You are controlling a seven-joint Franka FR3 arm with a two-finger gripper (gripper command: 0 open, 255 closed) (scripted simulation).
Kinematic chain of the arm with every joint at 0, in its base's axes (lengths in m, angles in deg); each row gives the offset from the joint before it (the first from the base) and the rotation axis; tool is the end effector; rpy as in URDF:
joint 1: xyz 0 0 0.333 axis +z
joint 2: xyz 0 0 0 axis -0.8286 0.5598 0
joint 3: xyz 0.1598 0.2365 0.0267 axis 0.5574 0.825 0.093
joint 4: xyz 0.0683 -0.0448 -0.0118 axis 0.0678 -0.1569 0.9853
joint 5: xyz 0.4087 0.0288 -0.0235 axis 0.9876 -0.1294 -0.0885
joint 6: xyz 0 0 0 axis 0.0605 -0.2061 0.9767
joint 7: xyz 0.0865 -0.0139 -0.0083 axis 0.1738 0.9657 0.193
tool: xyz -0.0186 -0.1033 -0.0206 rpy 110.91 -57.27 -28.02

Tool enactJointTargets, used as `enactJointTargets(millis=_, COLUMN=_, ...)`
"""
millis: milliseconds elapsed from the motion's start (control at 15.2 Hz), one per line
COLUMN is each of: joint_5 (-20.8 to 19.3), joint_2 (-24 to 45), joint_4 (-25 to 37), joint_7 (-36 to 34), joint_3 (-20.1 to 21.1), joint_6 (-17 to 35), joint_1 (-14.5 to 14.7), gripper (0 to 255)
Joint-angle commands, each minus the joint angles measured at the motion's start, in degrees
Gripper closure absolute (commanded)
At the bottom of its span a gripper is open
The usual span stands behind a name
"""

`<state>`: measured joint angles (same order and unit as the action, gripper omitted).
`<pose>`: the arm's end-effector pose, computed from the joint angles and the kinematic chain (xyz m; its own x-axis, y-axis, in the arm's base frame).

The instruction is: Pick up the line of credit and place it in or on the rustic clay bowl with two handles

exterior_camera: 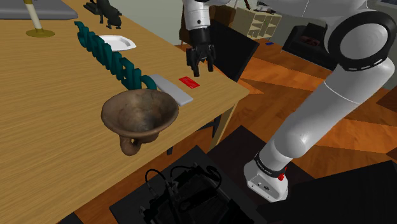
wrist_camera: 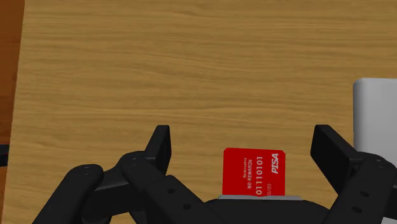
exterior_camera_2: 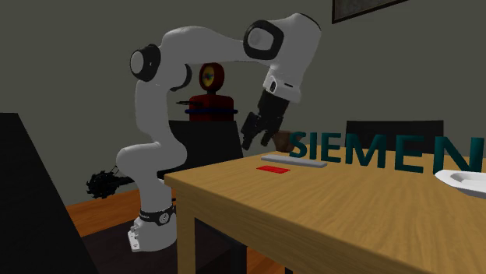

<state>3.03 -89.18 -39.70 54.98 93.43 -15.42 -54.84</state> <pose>0.4853 0.1265 0.5060 0.8891 0.0558 -0.4543 0.0572 -0.9983 -0.0106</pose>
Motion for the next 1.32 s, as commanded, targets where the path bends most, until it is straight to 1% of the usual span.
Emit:
enactJointTargets(millis=0, joint_5=0.1, joint_2=7.5, joint_4=6.2, joint_7=-2.4, joint_3=0.6, joint_6=-2.3, joint_1=0.4, gripper=0)
enactJointTargets(millis=66, joint_5=0.2, joint_2=11.1, joint_4=9.6, joint_7=-3.7, joint_3=0.9, joint_6=-3.8, joint_1=0.7, gripper=0)
enactJointTargets(millis=132, joint_5=0.2, joint_2=13.1, joint_4=11.5, joint_7=-4.3, joint_3=0.9, joint_6=-4.6, joint_1=0.9, gripper=0)
enactJointTargets(millis=660, joint_5=0.8, joint_2=9.2, joint_4=1.7, joint_7=-3.5, joint_3=1.0, joint_6=1.4, joint_1=0.9, gripper=0)
enactJointTargets(millis=1122, joint_5=0.8, joint_2=9.2, joint_4=1.7, joint_7=-3.5, joint_3=1.0, joint_6=1.4, joint_1=0.9, gripper=0)
enactJointTargets(millis=1188, joint_5=0.8, joint_2=9.2, joint_4=1.7, joint_7=-3.5, joint_3=1.0, joint_6=1.4, joint_1=0.9, gripper=255)
enactJointTargets(millis=1254, joint_5=0.8, joint_2=9.2, joint_4=1.7, joint_7=-3.5, joint_3=1.0, joint_6=1.4, joint_1=0.9, gripper=255)
